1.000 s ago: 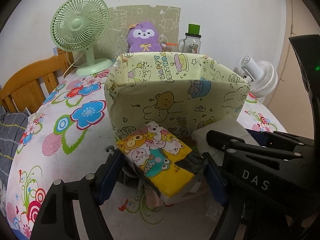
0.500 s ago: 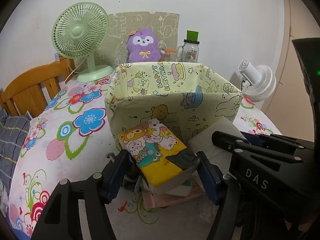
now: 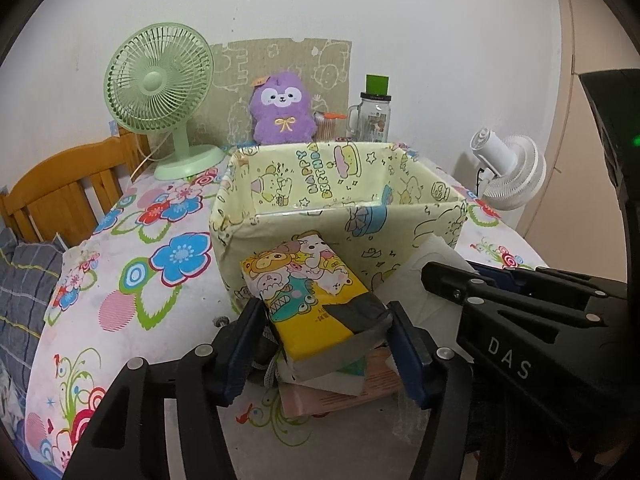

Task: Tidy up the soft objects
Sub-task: 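Close the left tool on the yellow tissue pack while the right tool grasps the white cloth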

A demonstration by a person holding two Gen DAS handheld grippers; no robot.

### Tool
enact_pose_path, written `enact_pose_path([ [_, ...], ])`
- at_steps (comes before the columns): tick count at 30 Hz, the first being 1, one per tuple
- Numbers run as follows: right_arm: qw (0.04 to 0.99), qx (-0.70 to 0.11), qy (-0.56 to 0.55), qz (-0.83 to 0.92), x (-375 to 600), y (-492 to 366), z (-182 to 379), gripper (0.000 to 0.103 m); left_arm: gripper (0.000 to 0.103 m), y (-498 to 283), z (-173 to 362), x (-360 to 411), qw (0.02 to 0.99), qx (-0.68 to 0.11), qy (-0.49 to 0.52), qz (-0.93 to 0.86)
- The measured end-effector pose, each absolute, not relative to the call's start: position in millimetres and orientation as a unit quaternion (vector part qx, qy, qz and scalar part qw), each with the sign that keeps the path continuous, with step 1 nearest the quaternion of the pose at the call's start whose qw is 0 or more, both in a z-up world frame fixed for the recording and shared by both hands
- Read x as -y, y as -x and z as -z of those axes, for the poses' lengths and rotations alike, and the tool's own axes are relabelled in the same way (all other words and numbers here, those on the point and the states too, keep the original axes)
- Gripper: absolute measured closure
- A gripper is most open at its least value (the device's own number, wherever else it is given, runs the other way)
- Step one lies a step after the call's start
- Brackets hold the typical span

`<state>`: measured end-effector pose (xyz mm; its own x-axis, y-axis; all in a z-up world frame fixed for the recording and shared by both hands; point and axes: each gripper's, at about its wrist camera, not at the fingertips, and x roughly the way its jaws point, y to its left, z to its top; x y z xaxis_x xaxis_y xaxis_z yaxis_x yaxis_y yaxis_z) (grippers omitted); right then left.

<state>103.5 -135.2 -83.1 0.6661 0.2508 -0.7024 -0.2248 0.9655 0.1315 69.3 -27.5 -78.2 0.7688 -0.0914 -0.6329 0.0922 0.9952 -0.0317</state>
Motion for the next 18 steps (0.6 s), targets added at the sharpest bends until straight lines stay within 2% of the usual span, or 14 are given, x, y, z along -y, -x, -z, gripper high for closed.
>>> enact_pose_path([
  [18,0.925,-0.358,-0.013,-0.126,142,-89,43,0.088,0.041,-59,43,37,0.947,-0.315,-0.003,0.056],
])
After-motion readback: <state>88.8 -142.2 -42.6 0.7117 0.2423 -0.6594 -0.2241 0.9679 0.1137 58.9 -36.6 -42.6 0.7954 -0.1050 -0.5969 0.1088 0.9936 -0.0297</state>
